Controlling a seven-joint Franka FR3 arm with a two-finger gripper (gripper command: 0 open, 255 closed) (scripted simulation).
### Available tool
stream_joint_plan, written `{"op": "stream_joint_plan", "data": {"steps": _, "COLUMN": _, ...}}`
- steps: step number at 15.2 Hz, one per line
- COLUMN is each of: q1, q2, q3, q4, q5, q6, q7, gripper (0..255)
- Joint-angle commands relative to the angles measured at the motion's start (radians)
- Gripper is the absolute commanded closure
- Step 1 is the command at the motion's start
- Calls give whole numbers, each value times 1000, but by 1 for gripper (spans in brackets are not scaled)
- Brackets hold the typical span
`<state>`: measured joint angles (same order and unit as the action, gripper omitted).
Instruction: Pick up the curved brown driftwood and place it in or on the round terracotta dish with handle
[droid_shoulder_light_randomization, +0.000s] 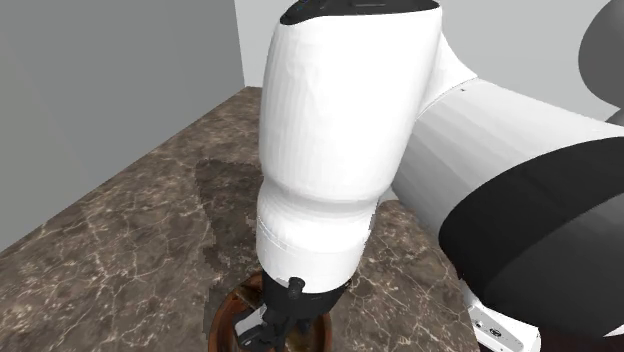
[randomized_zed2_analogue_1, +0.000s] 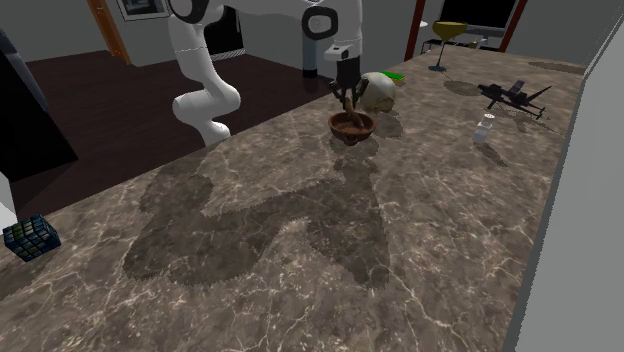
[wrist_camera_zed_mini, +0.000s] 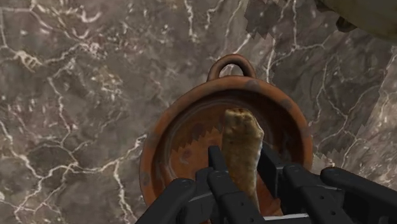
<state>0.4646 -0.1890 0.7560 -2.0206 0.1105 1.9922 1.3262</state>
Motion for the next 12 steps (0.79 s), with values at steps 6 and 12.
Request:
{"op": "stream_joint_plan", "data": {"steps": 6, "q1": 0, "q2": 21, "q3": 13, "q4": -79, "q5": -11, "q6": 96, "q7": 10, "gripper": 255}}
{"op": "stream_joint_plan", "data": {"steps": 12, "q1": 0, "q2": 21, "q3": 13, "q4": -79, "q5": -11, "q6": 96, "q7": 10, "gripper": 255}}
